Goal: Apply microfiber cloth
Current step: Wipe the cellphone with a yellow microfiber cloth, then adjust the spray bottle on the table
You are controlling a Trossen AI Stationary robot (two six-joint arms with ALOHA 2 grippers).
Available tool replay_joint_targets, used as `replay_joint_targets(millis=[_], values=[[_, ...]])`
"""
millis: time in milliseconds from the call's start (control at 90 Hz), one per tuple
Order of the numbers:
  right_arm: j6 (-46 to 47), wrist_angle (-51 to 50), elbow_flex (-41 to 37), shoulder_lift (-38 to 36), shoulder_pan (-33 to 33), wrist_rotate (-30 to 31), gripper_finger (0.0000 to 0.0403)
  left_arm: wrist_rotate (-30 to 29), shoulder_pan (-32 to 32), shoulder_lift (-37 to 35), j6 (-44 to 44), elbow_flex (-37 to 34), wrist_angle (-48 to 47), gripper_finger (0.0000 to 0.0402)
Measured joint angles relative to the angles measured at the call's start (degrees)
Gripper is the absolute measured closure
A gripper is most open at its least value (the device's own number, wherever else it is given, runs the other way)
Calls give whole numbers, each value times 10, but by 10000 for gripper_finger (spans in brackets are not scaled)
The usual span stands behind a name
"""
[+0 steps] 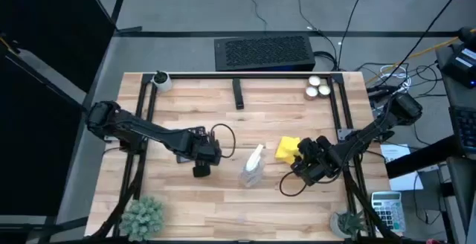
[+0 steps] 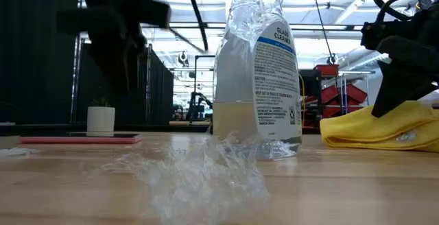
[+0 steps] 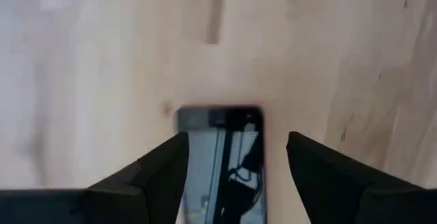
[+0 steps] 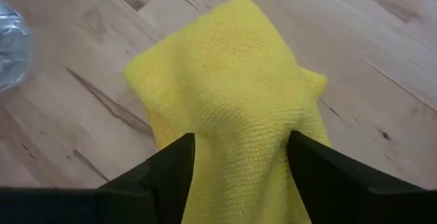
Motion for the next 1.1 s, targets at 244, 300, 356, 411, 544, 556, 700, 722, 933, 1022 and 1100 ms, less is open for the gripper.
replay_joint_targets(millis=[244, 300, 356, 411, 544, 556, 700, 722, 933, 1022, 1100], values=[[-10, 0, 0, 0, 0, -7, 190, -17, -5, -103, -74, -32, -28, 175], [-18, -2, 3, 0, 0, -24, 190, -19, -5, -121, -86, -48, -29, 175], [-29, -2, 7, 0, 0, -41, 190, -27, -5, -134, -94, -64, -29, 175], [-42, -4, 14, -3, 0, -55, 190, -35, -5, -145, -108, -82, -29, 175], [-61, -25, 44, -16, 1, -67, 190, -38, -3, -156, -141, -126, -31, 175], [-62, -27, 47, -17, 1, -68, 190, -38, -3, -157, -144, -130, -30, 175], [-103, -40, 90, -35, 1, -81, 190, -39, -3, -158, -167, -170, -22, 175], [-112, -41, 95, -37, 1, -82, 190, -39, -3, -158, -170, -174, -19, 175], [-156, 3, 107, -40, 0, -73, 190, -39, -3, -158, -182, -201, -15, 175], [-162, 33, 84, -19, -3, -72, 190, -40, -3, -158, -181, -220, 19, 175], [-142, 32, 66, 7, -10, -73, 190, -40, -3, -158, -181, -240, 44, 175]])
